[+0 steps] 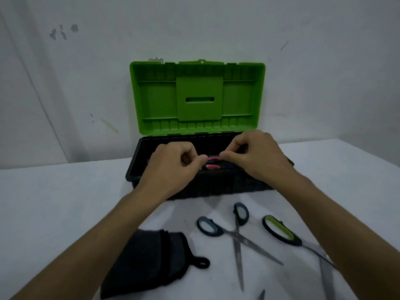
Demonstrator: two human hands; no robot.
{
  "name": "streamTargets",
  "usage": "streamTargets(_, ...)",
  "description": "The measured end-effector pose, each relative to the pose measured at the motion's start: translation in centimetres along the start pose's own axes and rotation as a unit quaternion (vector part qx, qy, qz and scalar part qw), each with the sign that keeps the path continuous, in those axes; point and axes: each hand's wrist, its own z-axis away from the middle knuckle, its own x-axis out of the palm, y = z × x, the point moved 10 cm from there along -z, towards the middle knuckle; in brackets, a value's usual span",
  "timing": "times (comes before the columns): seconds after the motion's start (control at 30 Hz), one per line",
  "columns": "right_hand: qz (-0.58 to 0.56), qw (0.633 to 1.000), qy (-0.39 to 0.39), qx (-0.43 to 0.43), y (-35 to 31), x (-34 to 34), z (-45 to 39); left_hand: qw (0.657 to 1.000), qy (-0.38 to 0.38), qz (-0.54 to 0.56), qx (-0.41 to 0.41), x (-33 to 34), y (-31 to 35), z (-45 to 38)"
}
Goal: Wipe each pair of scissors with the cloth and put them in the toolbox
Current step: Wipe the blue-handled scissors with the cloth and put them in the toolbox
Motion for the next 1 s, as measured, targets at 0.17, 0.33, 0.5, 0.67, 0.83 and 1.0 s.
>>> streamTargets(0.17,-0.001,0.996,-0.074,0.046,1.6,0.8,6.2,0.946,-0.316,-0.076,0.021,7.5,1.5,5.5)
streamTargets(0.33,0.011,0.990,-0.129,0.053,2.4,2.1,10.5,0.912,-0.350,-0.201,0.075,10.9,1.8,7.4)
streamTargets(0.5,0.019,0.991,-0.125,0.041,2.0,2.4,11.3,0.911,-0.344,-0.215,0.081,11.4,2.1,6.8)
streamTargets(0.67,0.006,0.994,-0.112,-0.003,-0.9,1.3,11.3,0.922,-0.353,-0.156,0.015,9.6,1.5,6.8)
streamTargets(0.83,-0.068,0.988,-0.132,-0.048,-4.9,0.7,11.8,0.961,-0.250,-0.100,-0.069,3.4,1.1,7.1)
streamTargets(1.0,-0.088,0.979,-0.172,-0.068,-7.8,1.7,12.5,0.986,-0.090,-0.049,-0.133,-5.3,-0.2,8.1)
